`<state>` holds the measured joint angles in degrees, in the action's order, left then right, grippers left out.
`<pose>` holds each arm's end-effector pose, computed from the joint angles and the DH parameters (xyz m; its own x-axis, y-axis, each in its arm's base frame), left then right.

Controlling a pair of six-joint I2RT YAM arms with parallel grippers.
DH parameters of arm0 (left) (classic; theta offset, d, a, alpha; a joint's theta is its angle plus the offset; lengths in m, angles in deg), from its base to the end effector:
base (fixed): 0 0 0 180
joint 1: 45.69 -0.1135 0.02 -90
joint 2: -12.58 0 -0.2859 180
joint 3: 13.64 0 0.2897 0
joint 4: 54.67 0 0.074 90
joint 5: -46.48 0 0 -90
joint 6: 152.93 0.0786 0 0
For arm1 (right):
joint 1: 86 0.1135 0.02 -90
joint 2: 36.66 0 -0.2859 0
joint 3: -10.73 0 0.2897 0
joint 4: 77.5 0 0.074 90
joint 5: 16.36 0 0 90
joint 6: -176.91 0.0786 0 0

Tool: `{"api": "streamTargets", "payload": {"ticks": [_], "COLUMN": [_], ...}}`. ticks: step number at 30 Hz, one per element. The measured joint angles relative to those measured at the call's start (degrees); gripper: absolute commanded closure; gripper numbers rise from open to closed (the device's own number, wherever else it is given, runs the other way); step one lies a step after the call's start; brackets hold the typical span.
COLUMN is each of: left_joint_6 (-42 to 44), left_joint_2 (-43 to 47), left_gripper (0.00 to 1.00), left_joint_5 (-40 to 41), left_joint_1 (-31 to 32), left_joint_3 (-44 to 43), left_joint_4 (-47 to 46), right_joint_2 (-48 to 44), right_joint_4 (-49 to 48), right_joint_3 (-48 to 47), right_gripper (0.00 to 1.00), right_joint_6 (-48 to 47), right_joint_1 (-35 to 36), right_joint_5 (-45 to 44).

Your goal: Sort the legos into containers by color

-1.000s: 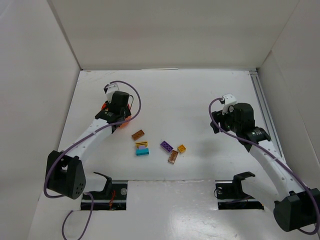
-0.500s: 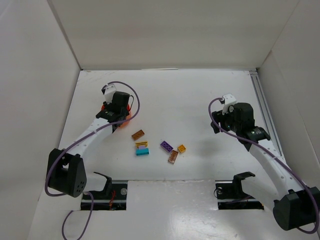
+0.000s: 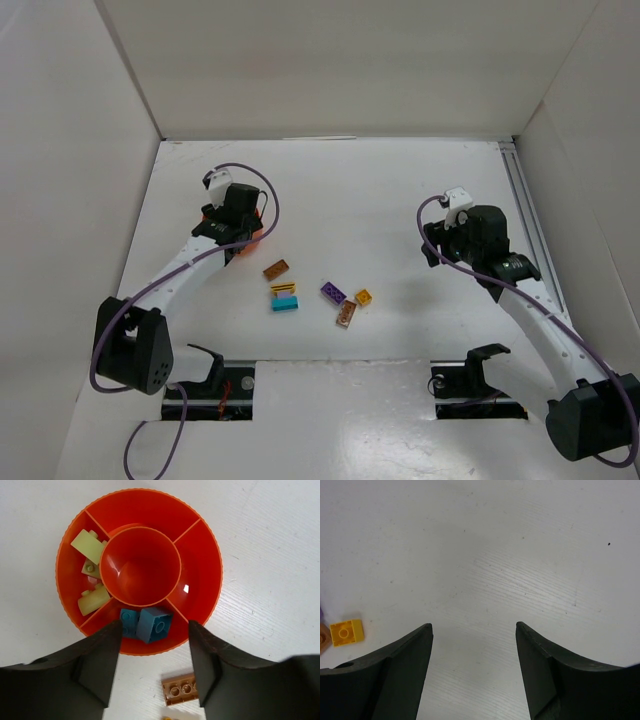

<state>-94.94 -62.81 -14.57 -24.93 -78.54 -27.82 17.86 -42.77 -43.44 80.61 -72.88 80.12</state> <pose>0.3373 -0.0872 0.2508 -0.4546 -0.3237 -0.8298 -0.3428 0.9235 -0.1725 0.2592 0.0695 0.2571 -0.5217 -0.2336 -0.8205 -0.3750 0.9267 -0.0253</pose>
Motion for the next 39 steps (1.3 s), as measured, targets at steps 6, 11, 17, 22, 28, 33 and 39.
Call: {"api": "streamTargets", "payload": {"ticks": [6,11,17,22,28,33,39], "left_joint_6": [0.2,0.7,-0.8,-5.2,-10.9,-14.3,-16.8], "left_joint_2": [2.0,7.9,13.3,18.6,23.3,24.5,24.3], "left_gripper": [0.08,0.0,0.0,0.0,0.0,0.0,0.0], "left_joint_5": [-2.4,-6.5,-13.7,-16.2,-14.5,-11.8,-10.4], "left_joint_1": [0.0,1.9,3.3,3.3,3.3,3.3,3.3], "left_joint_3": [0.0,0.0,1.4,4.8,5.4,5.4,5.4], "left_joint_4": [0.3,0.3,0.3,4.7,12.1,16.9,20.8], "right_joint_2": [0.0,0.0,2.1,12.3,26.1,33.7,39.5], "right_joint_4": [0.0,0.0,-0.8,-1.5,-4.1,-5.3,-7.0], "right_joint_3": [0.0,0.0,0.0,-2.8,-9.6,-15.2,-16.3], "right_gripper": [0.27,0.27,0.25,0.24,0.24,0.25,0.25], "right_joint_6": [-0.6,-2.1,-3.2,-2.7,-1.3,-0.6,0.3], "right_joint_1": [0.0,0.0,7.9,24.2,35.8,41.6,43.3], "right_joint_5": [0.8,3.1,3.2,-0.4,-5.5,-8.4,-9.4]}}
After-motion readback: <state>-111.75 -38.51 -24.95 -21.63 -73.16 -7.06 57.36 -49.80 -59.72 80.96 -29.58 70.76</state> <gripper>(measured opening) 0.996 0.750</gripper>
